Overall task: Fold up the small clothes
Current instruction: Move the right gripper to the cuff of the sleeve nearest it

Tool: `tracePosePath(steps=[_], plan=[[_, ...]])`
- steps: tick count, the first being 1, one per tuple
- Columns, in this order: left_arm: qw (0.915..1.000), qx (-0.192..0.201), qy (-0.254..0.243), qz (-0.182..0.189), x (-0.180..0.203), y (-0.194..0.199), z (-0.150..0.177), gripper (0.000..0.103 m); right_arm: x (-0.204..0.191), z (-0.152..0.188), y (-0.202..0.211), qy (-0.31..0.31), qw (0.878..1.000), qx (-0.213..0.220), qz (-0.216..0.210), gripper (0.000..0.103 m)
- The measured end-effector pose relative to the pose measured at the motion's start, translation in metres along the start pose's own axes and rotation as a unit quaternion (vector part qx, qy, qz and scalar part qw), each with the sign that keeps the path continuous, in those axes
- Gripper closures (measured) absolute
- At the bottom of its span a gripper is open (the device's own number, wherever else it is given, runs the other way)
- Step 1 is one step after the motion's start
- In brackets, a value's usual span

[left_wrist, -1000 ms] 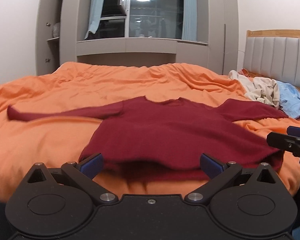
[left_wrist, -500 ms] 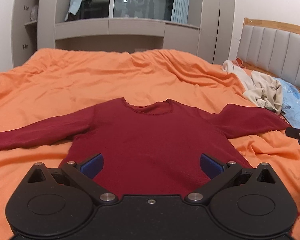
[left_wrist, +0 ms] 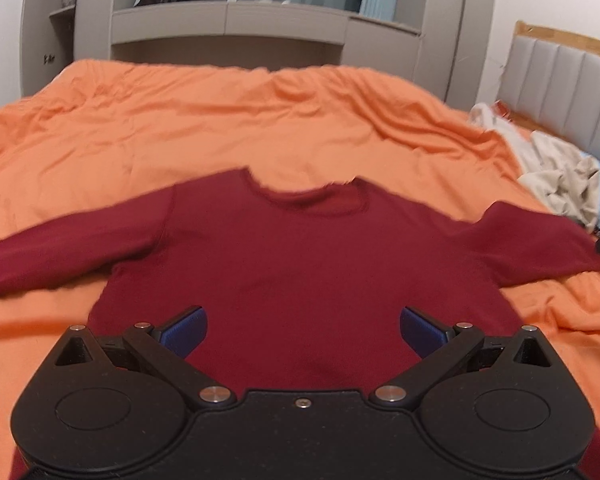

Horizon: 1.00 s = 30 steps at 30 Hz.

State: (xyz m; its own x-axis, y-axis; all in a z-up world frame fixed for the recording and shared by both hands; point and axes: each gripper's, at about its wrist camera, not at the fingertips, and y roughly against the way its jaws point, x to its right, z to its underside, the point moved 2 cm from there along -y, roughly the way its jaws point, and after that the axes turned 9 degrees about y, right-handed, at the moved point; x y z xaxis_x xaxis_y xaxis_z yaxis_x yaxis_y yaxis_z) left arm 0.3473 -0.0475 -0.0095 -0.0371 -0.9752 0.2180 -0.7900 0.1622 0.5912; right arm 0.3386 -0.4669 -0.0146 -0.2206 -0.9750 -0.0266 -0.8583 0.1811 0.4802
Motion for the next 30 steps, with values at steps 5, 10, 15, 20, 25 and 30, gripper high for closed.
tracePosePath(steps=[5,10,15,20,25,30], plan=[[0.9998,-0.020,-0.005,-0.004,0.000,-0.012,0.005,0.001,0.009,-0.003,-0.019,0.002,1.000,0.001,0.021,0.000],[0.9991,-0.039,-0.017,-0.004,0.004,-0.021,0.011,0.001,0.030,-0.006,-0.041,-0.033,0.999,0.024,0.017,0.000],[0.9982,-0.059,-0.009,-0.007,0.001,-0.029,0.014,0.001,0.074,0.004,-0.066,-0.129,0.991,0.027,0.013,0.000],[0.9973,-0.073,-0.002,-0.009,-0.002,-0.034,0.018,0.001,0.113,0.014,-0.075,-0.197,0.979,0.039,0.024,0.000],[0.9970,-0.075,-0.015,-0.015,0.003,-0.035,0.021,0.001,0.151,0.020,-0.092,-0.271,0.960,0.049,0.044,0.000],[0.9968,-0.075,-0.024,-0.019,0.005,-0.036,0.023,0.001,0.180,0.034,-0.104,-0.341,0.937,0.060,0.049,0.000]])
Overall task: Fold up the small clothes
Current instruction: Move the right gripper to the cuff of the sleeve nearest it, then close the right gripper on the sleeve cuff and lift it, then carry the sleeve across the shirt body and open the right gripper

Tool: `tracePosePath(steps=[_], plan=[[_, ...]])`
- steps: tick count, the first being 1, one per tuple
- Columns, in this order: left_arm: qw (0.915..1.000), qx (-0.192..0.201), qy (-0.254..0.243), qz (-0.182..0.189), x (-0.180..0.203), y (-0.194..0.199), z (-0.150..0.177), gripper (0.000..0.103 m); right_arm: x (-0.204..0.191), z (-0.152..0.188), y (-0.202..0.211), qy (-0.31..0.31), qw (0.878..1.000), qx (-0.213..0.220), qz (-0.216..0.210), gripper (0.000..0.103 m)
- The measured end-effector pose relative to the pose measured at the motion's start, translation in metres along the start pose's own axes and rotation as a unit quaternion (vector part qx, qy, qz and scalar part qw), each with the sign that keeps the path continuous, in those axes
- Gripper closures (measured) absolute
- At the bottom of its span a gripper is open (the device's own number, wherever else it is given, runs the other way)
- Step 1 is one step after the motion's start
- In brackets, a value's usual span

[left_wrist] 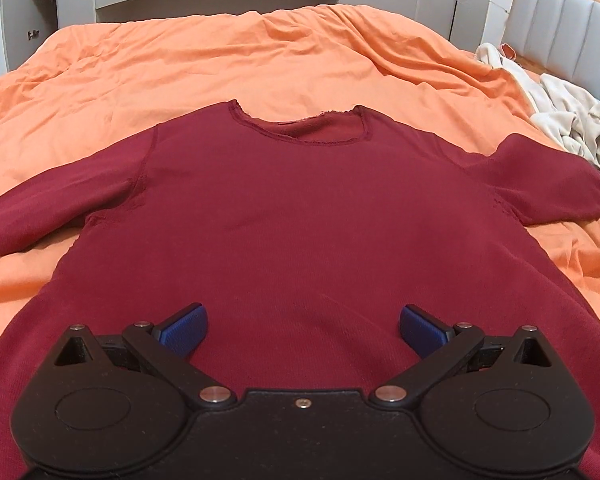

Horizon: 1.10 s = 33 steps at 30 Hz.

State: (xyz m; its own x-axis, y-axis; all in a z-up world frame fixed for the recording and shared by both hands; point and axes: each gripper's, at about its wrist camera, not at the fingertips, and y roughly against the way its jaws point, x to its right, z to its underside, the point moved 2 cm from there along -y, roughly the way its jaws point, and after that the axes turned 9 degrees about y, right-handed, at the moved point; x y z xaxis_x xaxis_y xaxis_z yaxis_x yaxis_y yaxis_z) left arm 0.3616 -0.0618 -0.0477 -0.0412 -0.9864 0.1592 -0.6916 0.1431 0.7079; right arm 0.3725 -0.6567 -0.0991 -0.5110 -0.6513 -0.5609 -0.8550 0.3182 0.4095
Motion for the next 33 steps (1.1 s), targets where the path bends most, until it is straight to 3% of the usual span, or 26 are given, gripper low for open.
tracePosePath(steps=[3,6,8,10,12,13,17,23,29,33], plan=[[1.0000,-0.001,-0.002,-0.001,0.001,-0.001,0.001,0.001,0.003,-0.005,-0.006,0.001,1.000,0.016,0.003,0.006],[1.0000,-0.002,-0.003,-0.002,0.001,-0.001,0.000,0.001,0.004,-0.006,-0.012,0.003,1.000,0.019,0.018,0.019],[1.0000,-0.002,-0.002,-0.002,0.001,-0.001,0.000,0.001,0.005,-0.007,-0.016,0.003,0.999,0.021,0.032,0.035],[1.0000,-0.002,-0.002,-0.002,0.001,-0.001,0.000,0.001,0.007,-0.008,-0.014,0.003,0.999,0.027,0.042,0.073],[1.0000,-0.002,-0.002,-0.001,0.001,-0.001,0.000,0.001,0.007,-0.010,-0.011,0.006,0.999,0.034,0.041,0.091],[1.0000,-0.001,-0.002,-0.001,0.001,-0.001,0.000,0.001,0.005,-0.012,-0.011,0.013,0.999,0.037,0.036,0.095],[1.0000,0.003,0.005,0.005,0.000,0.002,-0.003,0.001,-0.020,-0.020,0.005,0.078,0.995,0.060,0.031,0.096],[0.9990,0.033,0.022,0.019,-0.007,0.016,-0.016,0.001,-0.098,-0.030,0.048,0.175,0.977,0.115,-0.035,0.097],[0.9961,0.083,0.029,0.009,-0.018,0.037,-0.035,0.001,-0.211,-0.003,0.091,0.301,0.936,0.125,-0.134,0.097],[0.9919,0.118,0.047,-0.002,-0.031,0.049,-0.047,0.001,-0.284,0.040,0.117,0.372,0.898,0.112,-0.206,0.097]])
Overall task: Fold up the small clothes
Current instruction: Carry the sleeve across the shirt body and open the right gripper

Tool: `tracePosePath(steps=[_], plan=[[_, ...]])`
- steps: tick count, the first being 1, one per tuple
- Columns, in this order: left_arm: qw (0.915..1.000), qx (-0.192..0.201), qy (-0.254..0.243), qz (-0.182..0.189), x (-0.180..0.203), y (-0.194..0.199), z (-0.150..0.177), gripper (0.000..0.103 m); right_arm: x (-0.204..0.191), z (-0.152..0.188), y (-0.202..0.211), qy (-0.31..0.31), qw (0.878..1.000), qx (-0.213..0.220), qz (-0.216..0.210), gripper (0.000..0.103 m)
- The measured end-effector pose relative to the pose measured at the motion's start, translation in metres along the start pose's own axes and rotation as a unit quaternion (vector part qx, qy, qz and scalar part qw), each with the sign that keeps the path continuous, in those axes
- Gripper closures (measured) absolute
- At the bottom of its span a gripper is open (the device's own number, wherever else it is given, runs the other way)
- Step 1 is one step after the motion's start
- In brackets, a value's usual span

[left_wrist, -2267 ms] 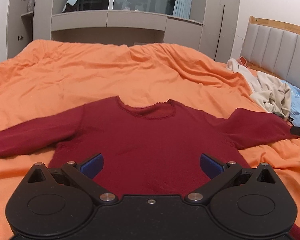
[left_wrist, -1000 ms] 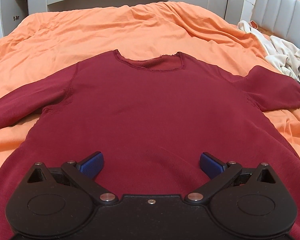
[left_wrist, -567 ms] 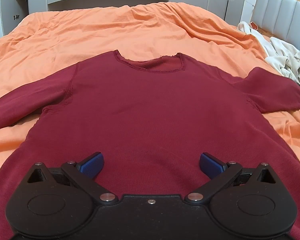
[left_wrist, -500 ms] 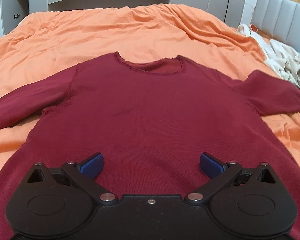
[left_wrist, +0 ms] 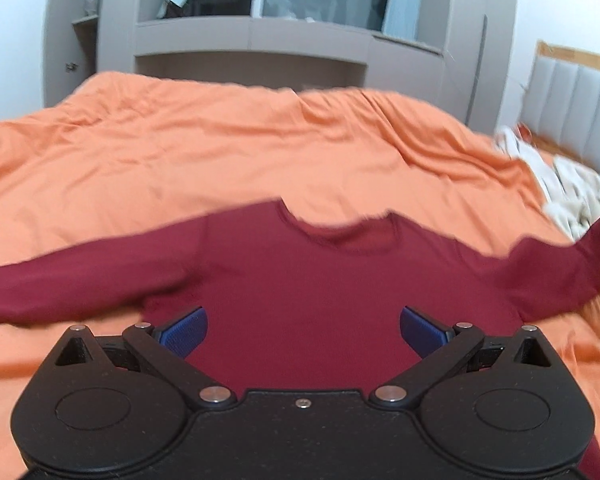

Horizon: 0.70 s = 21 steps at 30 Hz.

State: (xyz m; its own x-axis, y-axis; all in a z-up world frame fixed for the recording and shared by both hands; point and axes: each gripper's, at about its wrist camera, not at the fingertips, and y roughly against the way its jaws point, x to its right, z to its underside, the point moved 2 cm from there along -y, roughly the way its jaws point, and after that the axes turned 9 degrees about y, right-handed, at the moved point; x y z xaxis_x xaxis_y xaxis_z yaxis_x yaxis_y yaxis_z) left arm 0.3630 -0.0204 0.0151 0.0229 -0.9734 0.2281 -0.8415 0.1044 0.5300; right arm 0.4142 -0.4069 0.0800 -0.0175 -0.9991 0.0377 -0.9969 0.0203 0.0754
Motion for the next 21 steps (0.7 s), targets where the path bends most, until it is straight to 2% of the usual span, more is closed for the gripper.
tracePosePath(steps=[5,9,12,15,17,21], plan=[[0.9984,0.024,0.050,-0.005,-0.022,0.010,-0.017,0.001,-0.096,-0.002,-0.008,0.059,0.994,-0.024,-0.094,0.097],[0.9953,0.038,0.088,-0.006,-0.040,0.017,-0.027,0.001,-0.166,0.019,-0.011,0.122,0.978,-0.055,-0.160,0.097],[0.9927,0.048,0.110,-0.009,-0.053,0.023,-0.032,0.001,-0.206,0.039,-0.006,0.174,0.960,-0.086,-0.202,0.097],[0.9901,0.053,0.130,-0.010,-0.064,0.028,-0.034,0.001,-0.241,0.065,0.002,0.245,0.934,-0.111,-0.236,0.097],[0.9885,0.053,0.141,-0.009,-0.071,0.029,-0.036,0.001,-0.267,0.078,0.017,0.288,0.917,-0.118,-0.248,0.097],[0.9871,0.050,0.152,-0.014,-0.081,0.029,-0.036,0.001,-0.294,0.100,0.038,0.359,0.884,-0.130,-0.269,0.096]])
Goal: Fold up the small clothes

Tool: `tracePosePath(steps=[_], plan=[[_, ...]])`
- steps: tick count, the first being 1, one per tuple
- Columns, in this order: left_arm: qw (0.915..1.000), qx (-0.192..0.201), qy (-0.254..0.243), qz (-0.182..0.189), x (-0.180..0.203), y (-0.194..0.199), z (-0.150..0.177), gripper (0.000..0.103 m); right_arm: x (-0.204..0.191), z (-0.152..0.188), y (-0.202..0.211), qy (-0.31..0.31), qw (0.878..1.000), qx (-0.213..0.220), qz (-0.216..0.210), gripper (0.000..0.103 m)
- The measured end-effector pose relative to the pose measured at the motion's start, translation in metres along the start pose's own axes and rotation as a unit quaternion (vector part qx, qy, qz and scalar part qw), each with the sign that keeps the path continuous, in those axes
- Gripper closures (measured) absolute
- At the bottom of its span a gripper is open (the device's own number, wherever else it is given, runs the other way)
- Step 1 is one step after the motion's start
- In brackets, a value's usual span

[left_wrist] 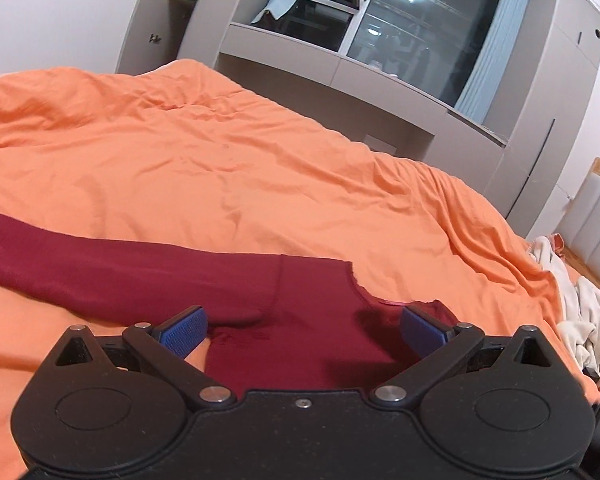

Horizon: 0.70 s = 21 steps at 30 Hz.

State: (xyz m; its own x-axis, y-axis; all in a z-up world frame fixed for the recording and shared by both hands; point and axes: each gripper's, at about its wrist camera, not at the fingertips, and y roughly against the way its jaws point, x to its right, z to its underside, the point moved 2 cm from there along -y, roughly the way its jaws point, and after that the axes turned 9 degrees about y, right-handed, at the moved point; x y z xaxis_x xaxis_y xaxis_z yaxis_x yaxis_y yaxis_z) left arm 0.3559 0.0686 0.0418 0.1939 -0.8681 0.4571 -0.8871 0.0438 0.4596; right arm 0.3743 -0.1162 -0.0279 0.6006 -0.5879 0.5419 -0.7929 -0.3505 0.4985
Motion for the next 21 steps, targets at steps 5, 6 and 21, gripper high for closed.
tracePosePath(steps=[5,6,21], plan=[[0.9999,-0.013,-0.002,-0.008,-0.004,-0.010,0.002,0.001,-0.015,0.010,0.021,0.011,0.999,-0.001,-0.038,0.060],[0.9998,-0.018,-0.005,-0.011,-0.003,-0.014,0.004,0.001,-0.012,0.014,0.026,0.007,0.999,0.001,-0.041,0.048],[0.9758,-0.150,-0.119,-0.106,0.006,-0.096,0.059,0.001,0.149,0.163,0.074,-0.349,0.936,-0.006,0.054,0.010]])
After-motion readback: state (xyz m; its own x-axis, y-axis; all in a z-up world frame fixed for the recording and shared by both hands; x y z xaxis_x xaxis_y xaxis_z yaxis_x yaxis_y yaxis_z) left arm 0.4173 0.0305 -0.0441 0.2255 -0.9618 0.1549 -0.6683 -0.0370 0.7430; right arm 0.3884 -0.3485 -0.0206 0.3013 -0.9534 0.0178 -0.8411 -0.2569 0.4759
